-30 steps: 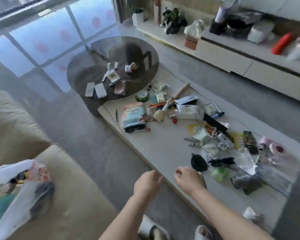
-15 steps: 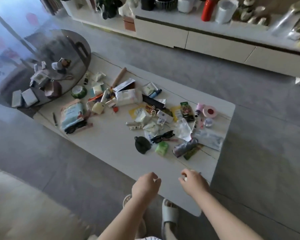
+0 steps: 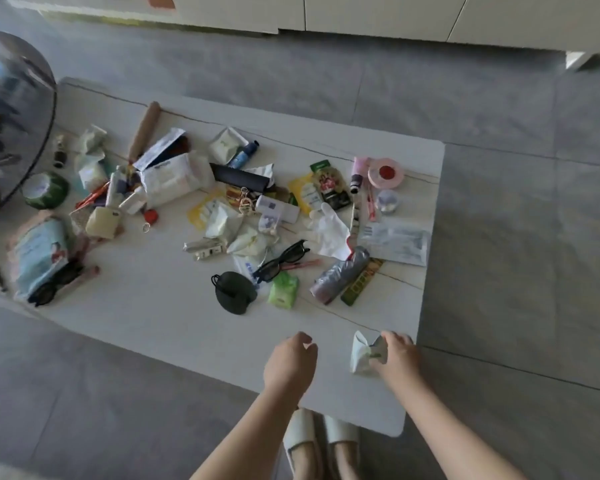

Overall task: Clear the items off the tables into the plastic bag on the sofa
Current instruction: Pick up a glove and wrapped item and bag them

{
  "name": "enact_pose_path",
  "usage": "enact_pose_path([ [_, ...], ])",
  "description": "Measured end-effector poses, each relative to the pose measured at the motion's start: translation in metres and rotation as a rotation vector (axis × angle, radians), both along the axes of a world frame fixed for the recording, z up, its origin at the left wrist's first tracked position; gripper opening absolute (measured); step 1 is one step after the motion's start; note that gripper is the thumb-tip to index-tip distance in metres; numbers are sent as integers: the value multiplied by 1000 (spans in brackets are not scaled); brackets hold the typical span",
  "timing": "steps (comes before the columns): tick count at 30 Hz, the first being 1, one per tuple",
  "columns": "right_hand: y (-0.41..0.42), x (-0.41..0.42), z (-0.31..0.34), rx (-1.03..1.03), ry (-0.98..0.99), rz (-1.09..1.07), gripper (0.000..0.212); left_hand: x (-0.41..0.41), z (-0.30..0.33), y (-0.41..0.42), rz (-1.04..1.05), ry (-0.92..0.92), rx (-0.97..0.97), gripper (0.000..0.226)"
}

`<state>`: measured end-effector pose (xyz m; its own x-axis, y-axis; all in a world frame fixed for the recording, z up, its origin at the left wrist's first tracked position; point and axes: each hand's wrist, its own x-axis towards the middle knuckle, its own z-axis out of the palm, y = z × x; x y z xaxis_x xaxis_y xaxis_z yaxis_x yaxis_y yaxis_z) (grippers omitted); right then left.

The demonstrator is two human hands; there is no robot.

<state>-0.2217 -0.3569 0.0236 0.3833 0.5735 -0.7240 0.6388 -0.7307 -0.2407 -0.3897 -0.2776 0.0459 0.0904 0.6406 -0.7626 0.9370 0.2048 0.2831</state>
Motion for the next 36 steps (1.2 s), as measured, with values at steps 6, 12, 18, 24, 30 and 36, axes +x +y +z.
enact_pose_path([
  [6,1,-12,-45,-27,-146,-74,62,35,-46,27,-139,-45,216,32],
  [12,13,-18,-73,-30,-165,-117,68,75,-77,65,-262,-25,399,27],
  [18,34,-7,-76,67,-142,-174,59,92,-94,85,-282,18,286,28],
  [24,47,9,-76,213,-100,-291,27,87,-105,91,-349,19,213,29],
  [30,57,9,-68,245,62,-398,47,75,-99,83,-191,67,76,29],
  [36,72,7,-29,272,219,-444,56,48,-57,78,103,-99,18,22],
])
